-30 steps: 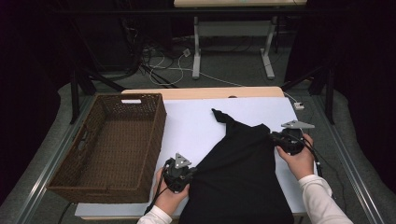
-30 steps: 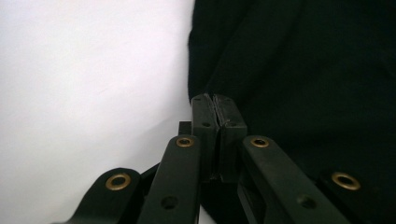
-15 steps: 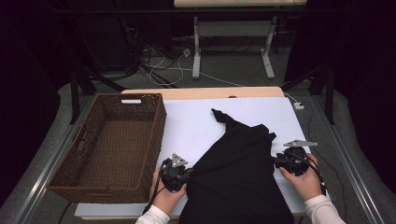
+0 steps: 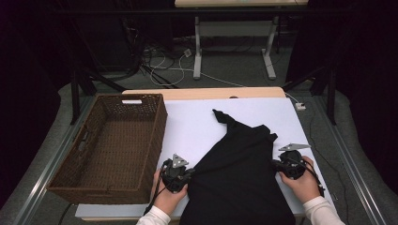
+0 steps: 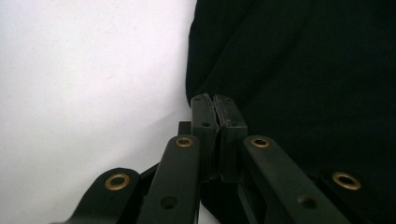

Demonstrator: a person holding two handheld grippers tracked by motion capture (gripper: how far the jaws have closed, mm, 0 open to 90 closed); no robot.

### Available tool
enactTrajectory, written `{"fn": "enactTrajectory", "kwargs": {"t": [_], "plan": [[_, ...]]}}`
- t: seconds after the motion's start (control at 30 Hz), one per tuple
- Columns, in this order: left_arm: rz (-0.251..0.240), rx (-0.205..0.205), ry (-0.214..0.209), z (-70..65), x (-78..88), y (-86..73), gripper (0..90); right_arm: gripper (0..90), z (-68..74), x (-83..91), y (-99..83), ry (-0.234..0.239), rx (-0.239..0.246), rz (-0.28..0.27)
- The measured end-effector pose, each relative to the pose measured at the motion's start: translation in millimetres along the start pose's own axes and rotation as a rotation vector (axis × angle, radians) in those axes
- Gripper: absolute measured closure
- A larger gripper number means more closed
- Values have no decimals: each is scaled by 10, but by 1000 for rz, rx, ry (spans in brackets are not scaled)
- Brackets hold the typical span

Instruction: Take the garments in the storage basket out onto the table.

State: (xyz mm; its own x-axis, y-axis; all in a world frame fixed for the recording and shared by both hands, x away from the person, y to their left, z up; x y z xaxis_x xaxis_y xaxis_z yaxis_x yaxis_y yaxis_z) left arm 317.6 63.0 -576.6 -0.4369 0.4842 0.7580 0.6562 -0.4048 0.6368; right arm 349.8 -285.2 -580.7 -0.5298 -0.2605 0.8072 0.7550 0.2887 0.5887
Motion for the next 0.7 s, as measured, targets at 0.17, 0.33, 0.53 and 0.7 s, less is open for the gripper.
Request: {"fn": "enactTrajectory", "kwargs": {"t": [0.17,0.33,0.53,0.7], "plan": [[-36,-17,-34,-123,5,71,881,893,-168,170,61,-54,-14,-39],[-55,-46,-62,-288,-20,148,879,893,-288,273,43,-98,-27,-37],[-66,-73,-126,-500,-59,226,879,892,-384,276,-28,-133,-42,1],[-18,-126,-190,-794,-214,183,878,891,-404,226,-70,-112,-64,29]]}}
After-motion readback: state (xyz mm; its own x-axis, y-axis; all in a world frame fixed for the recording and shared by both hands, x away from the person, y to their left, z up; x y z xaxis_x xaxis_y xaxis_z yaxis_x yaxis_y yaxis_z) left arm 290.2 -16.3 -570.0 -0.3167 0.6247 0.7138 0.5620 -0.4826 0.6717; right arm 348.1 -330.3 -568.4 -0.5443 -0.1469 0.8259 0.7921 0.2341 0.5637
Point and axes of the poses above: each handheld gripper's, and its own axes: x roughly backward along the jaws, y roughly out of its top, z roughly to its left, the point moved 5 cm from there along -x, roughly forward along the jaws, and after that the axes turned 4 degrees about z, right-handed, at the moved point
